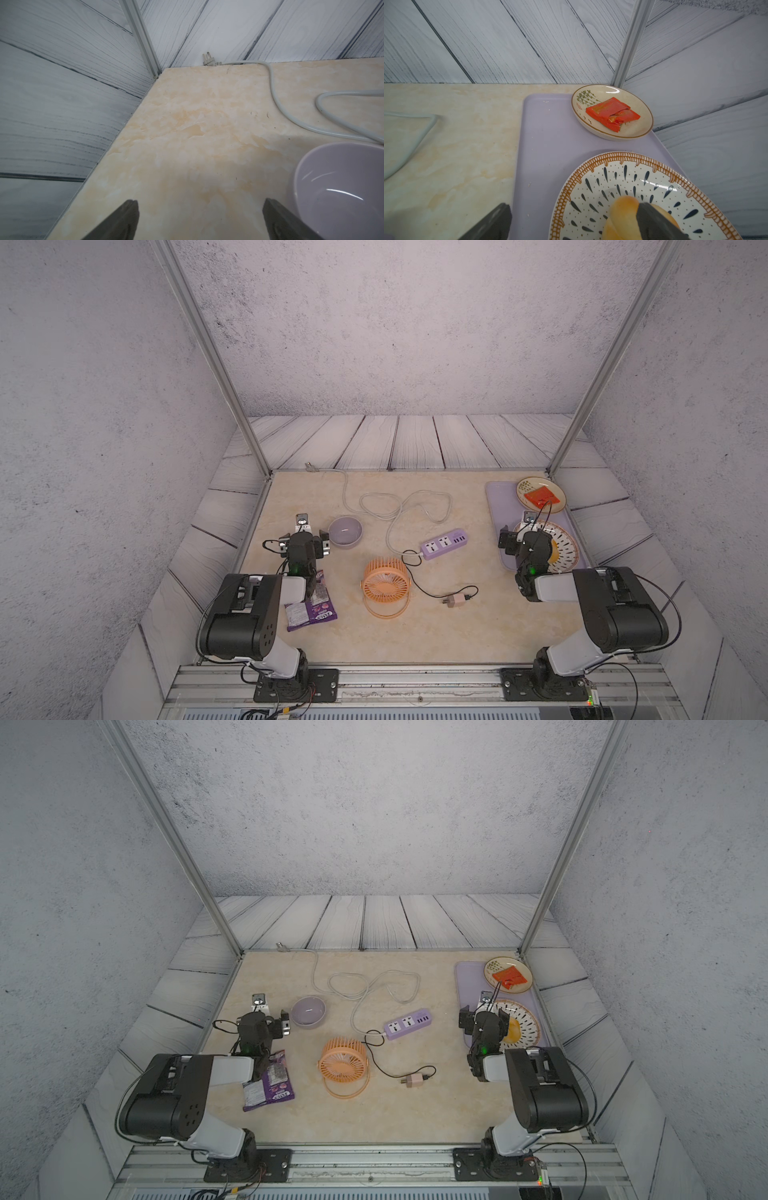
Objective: Unplug the desk fan from the power strip
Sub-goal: Reset both arms
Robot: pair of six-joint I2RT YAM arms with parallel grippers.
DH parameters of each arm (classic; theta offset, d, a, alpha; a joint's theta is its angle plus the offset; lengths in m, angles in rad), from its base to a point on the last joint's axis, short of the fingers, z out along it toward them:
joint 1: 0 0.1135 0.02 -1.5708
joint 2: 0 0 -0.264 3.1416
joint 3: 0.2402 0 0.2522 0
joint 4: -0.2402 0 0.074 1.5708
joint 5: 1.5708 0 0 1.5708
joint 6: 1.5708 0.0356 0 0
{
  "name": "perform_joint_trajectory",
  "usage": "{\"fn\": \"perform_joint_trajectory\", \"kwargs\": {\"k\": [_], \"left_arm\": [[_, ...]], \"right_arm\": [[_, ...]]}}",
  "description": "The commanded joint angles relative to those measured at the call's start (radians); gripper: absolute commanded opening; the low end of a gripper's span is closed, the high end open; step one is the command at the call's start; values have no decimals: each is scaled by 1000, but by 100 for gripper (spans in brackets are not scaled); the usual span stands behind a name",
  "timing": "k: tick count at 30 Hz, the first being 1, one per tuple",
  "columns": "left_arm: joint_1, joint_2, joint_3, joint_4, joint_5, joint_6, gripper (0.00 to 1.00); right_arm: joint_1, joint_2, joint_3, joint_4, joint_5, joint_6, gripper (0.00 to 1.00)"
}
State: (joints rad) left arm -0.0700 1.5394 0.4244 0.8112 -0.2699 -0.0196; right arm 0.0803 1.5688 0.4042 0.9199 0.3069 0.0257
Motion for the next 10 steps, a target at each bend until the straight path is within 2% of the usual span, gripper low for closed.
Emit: {"fn": "perform_joint_trajectory", "kwargs": {"k": [1, 10], "left_arm": [[0, -9, 15, -11, -30, -16, 100], [1, -9, 16, -11, -27, -18, 100]], "right_arm": [[-3, -5, 1, -38, -25, 14, 99], [-12, 9, 12, -32, -58, 15, 99]]}}
